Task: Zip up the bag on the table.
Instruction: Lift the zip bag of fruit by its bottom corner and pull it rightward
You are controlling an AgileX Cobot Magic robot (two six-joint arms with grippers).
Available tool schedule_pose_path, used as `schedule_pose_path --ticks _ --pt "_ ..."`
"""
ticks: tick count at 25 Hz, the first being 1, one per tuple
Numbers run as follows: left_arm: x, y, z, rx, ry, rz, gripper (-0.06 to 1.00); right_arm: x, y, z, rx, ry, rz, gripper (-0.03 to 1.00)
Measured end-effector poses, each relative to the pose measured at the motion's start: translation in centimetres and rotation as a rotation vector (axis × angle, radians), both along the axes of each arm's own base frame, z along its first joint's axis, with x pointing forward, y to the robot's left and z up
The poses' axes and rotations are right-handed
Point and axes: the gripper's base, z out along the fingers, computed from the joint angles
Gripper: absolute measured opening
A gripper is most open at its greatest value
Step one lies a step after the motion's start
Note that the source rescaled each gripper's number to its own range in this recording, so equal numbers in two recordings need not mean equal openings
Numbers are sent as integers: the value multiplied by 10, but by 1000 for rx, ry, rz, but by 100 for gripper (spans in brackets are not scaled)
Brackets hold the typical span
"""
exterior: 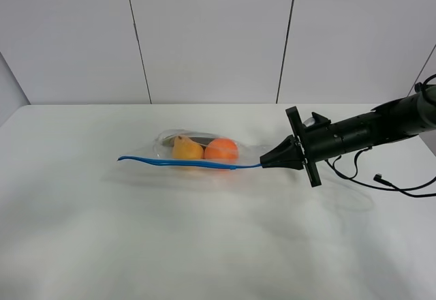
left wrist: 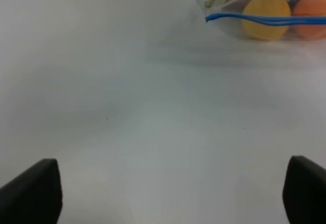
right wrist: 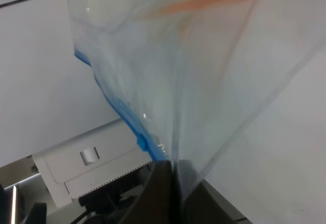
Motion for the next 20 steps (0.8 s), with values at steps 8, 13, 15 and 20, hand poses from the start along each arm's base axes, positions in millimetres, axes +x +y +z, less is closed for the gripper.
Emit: schedule_pose_path --ticks 8,13,15,20 --pt "0 0 0 0 0 0 100 -2 29 4 44 -27 37 0" --pt "0 0 0 0 0 0 100 0 29 6 65 -39 15 0" --pt "0 0 0 0 0 0 100 0 29 6 68 -43 15 0" --pt "0 0 0 0 0 0 100 0 29 6 69 -52 17 0"
